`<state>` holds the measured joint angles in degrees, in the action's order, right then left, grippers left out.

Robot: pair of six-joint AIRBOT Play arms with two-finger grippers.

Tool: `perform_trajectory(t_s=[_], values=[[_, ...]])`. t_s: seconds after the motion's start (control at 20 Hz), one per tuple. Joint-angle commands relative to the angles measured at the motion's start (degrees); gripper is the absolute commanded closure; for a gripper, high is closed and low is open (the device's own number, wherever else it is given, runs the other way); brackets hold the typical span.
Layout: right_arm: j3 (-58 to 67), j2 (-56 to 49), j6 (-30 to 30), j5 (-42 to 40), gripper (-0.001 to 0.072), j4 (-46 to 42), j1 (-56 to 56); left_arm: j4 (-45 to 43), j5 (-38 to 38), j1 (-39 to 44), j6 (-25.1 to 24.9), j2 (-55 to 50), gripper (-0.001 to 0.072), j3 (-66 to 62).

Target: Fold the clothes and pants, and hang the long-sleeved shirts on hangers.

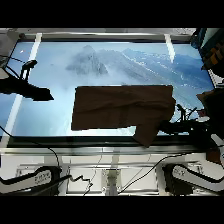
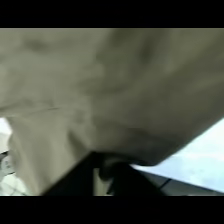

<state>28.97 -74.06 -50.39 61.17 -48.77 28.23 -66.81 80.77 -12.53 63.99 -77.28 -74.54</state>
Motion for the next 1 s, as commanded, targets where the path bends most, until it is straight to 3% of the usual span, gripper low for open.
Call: perform_trajectory(t_s=[0.0, 0.05, 0.3, 0.45, 0.75, 0.9, 0.95], values=[[-0.02, -0.87, 2.54, -1.18, 0.0652, 0.98, -0.07, 0.04, 0.44, -0.20, 2.10, -0.72, 0.0116, 3.02], [0.04, -0.87, 2.54, -1.16, 0.0684, 0.94, -0.07, 0.02, 0.17, -0.22, 2.75, -0.70, 0.0120, 4.90], [0.07, -0.57, 2.54, -1.20, 0.0684, 0.90, -0.07, 3.76, -6.36, -0.20, 2.99, -0.57, 0.0121, 19.26], [0.07, -0.57, 2.54, -0.81, 0.0684, 0.92, -0.07, 9.11, -11.76, -0.17, -0.33, -0.61, 0.0121, 27.36], [0.07, -0.57, 2.51, -0.66, 0.0684, 0.96, -0.07, 12.63, -17.86, -0.04, -2.47, -0.63, 0.0128, 36.22], [0.09, -0.57, 2.51, 0.79, 0.0684, 0.94, -0.07, 17.57, -17.81, 0.76, -6.64, -0.72, 0.0385, 36.96], [0.28, -0.55, 2.51, 1.40, 0.0685, 0.92, -0.07, 17.31, -17.86, 1.51, -6.64, -0.83, 0.0406, 36.96]])
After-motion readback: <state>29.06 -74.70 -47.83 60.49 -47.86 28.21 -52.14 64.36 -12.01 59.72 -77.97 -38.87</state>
